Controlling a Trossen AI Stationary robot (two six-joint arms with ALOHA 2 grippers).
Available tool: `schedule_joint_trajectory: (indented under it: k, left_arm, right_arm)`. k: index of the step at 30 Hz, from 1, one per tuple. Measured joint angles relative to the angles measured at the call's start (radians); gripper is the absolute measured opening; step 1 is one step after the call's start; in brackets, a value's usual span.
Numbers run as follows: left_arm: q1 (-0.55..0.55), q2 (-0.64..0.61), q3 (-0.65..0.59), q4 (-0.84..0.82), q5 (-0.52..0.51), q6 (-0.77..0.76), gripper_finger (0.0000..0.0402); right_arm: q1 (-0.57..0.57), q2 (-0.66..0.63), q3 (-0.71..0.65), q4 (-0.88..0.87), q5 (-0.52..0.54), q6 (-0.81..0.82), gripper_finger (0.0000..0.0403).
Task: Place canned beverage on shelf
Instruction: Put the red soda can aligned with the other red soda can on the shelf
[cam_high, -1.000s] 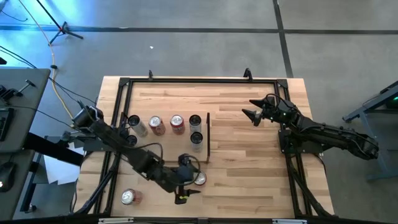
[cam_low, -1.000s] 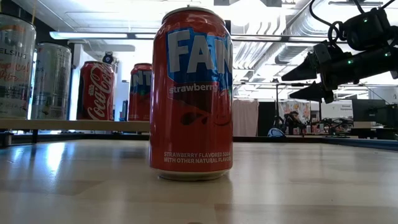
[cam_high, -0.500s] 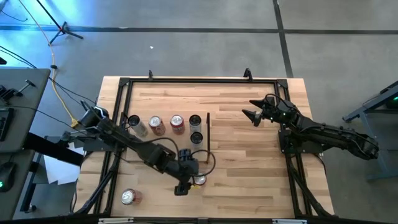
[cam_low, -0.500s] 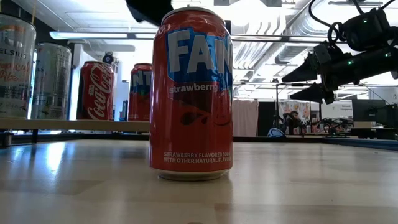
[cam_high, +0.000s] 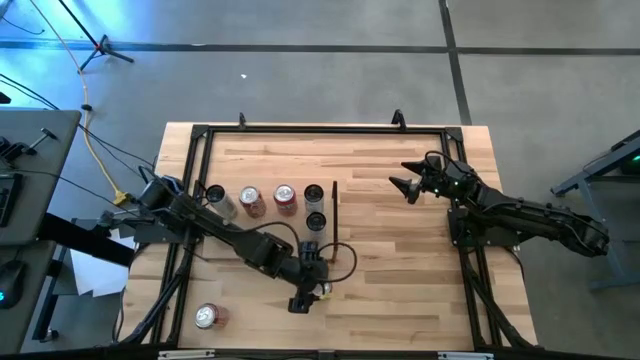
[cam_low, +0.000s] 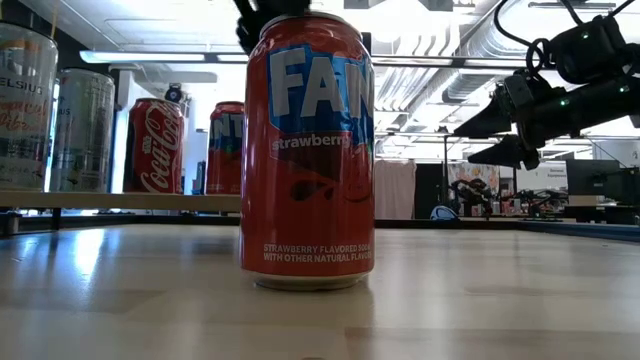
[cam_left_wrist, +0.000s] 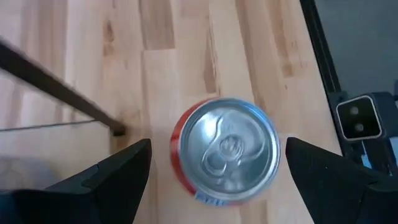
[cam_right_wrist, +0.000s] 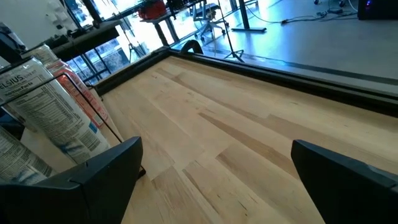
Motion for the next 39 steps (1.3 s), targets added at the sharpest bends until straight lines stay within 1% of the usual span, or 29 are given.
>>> schedule_joint_trajectory:
  k: [7,11,16,19,25,28,33,37,39]
  left_arm:
    - [0.003,0.066,0.0,0.009,0.019,0.031,0.0346]
    - [0.004,0.094,0.0,0.01,0.021,0.003,0.0346]
    - [0.004,0.098,0.0,0.023,0.024,-0.013,0.0345]
    - [0.004,0.096,0.0,0.042,0.025,-0.025,0.0329]
    - [0.004,0.095,0.0,0.063,0.029,-0.04,0.0268]
    - [0.004,0.093,0.0,0.046,0.067,-0.039,0.0263]
    - [0.002,0.087,0.005,-0.024,0.159,-0.034,0.0263]
    - [0.0,0.062,0.004,-0.13,0.22,0.021,0.0263]
    - [-0.003,0.046,0.002,-0.166,0.225,0.049,0.0263]
  right_arm:
    - [0.0,0.0,0.0,-0.007,0.0,0.0,0.0399]
    - [0.0,0.0,0.0,-0.008,0.0,0.0,0.0399]
    - [0.0,0.0,0.0,-0.013,0.0,0.0,0.0399]
    - [0.0,0.0,0.0,-0.016,0.0,0.0,0.0399]
    - [0.0,0.0,0.0,-0.02,0.0,0.0,0.0399]
    - [0.0,0.0,0.0,-0.021,0.0,0.0,0.0399]
    - [0.0,0.0,0.0,-0.022,0.0,0.0,0.0399]
    - [0.0,0.0,0.0,-0.022,0.0,0.0,0.0399]
    - [0.0,0.0,0.0,-0.023,0.0,0.0,0.0399]
